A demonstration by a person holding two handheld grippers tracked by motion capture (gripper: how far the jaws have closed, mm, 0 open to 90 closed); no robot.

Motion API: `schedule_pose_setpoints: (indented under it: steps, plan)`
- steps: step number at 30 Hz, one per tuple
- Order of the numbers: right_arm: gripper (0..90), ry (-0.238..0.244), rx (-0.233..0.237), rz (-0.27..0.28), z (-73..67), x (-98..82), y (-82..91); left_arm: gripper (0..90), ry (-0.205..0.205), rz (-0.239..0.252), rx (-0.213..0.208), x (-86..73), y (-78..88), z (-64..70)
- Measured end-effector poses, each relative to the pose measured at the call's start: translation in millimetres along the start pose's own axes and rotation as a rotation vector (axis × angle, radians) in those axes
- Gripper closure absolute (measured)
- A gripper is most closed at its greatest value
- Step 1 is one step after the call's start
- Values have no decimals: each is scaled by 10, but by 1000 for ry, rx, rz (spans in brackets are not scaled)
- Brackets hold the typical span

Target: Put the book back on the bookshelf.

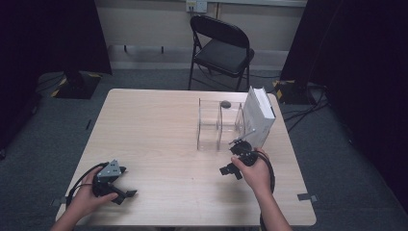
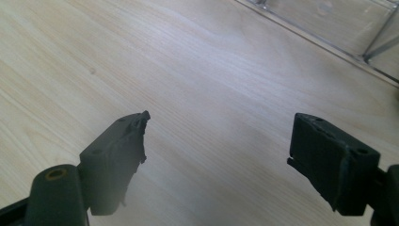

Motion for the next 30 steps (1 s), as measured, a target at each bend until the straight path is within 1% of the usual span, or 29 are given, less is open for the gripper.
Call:
schedule_pose_setpoints:
  steps: [1, 2, 4, 5, 8, 9, 10, 11, 14, 16, 17, 18, 19, 20, 21, 22, 23, 25, 26, 28, 29, 30]
  plan:
    - [175, -3, 2, -3, -17, 4, -6, 0, -4, -2, 1, 0, 2, -3]
    - [175, 9, 3, -4, -34, 8, -17, 0, 1, 0, 0, 0, 0, 0]
    - [175, 12, 8, -11, -64, 13, -30, 0, 0, 0, 0, 0, 0, 0]
    - [175, 13, 3, -8, -81, 17, -44, 0, 0, 0, 0, 0, 0, 0]
    - [175, 33, 12, 4, -124, 29, -87, 0, -2, -1, 1, 0, 1, -1]
    - [175, 32, 20, 1, -137, 32, -93, 0, 0, 0, 0, 0, 0, 0]
    - [175, 40, 22, -1, -150, 32, -104, 0, -1, 0, 0, 0, 0, -1]
    - [175, 36, 21, 5, -163, 35, -113, 0, -1, -1, 1, 0, 1, -1]
    - [175, 49, 30, 9, -200, 39, -142, 0, 0, 0, 0, 0, 0, 0]
    - [175, 38, 33, -3, -234, 36, -156, 0, -2, -1, 1, 0, 1, -1]
    - [175, 49, 35, 15, -241, 42, -179, 0, 0, 0, 0, 0, 0, 0]
    - [175, 58, 34, 12, -249, 42, -190, 0, 0, 0, 0, 0, 0, 0]
    - [175, 45, 35, -2, -273, 40, -189, 0, 0, 0, 0, 0, 0, 1]
    - [175, 63, 38, 19, -276, 48, -212, 0, 0, 0, 0, 0, 0, 0]
    - [175, 56, 40, 12, -292, 48, -214, 0, -3, -1, 1, 0, 1, -2]
    - [177, 58, 36, 7, -303, 45, -223, 0, 0, 0, 0, 0, 0, 0]
    - [178, 64, 39, 14, -317, 46, -241, 0, -4, -2, 1, 0, 1, -2]
    - [178, 75, 44, 8, -346, 39, -271, 0, 0, 0, 0, 0, 0, 0]
    - [178, 70, 50, 15, -373, 43, -296, 0, 0, 0, 0, 0, 0, 0]
    - [177, 79, 53, 9, -399, 35, -327, 0, 0, 0, 0, 0, 0, 0]
    - [178, 69, 57, 5, -421, 34, -337, 0, 0, 0, 0, 0, 0, 0]
    - [178, 85, 58, 17, -423, 37, -354, 0, 0, 0, 0, 0, 0, 0]
Point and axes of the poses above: each handheld gripper's, and its own axes: y roughly backward along the jaws, x roughly out of its top, z roughly to its right, the point moved 3 cm from there along -y, roughly forward along the jaws, and after that the axes turned 10 degrees about -x, right-handed, at the moved point
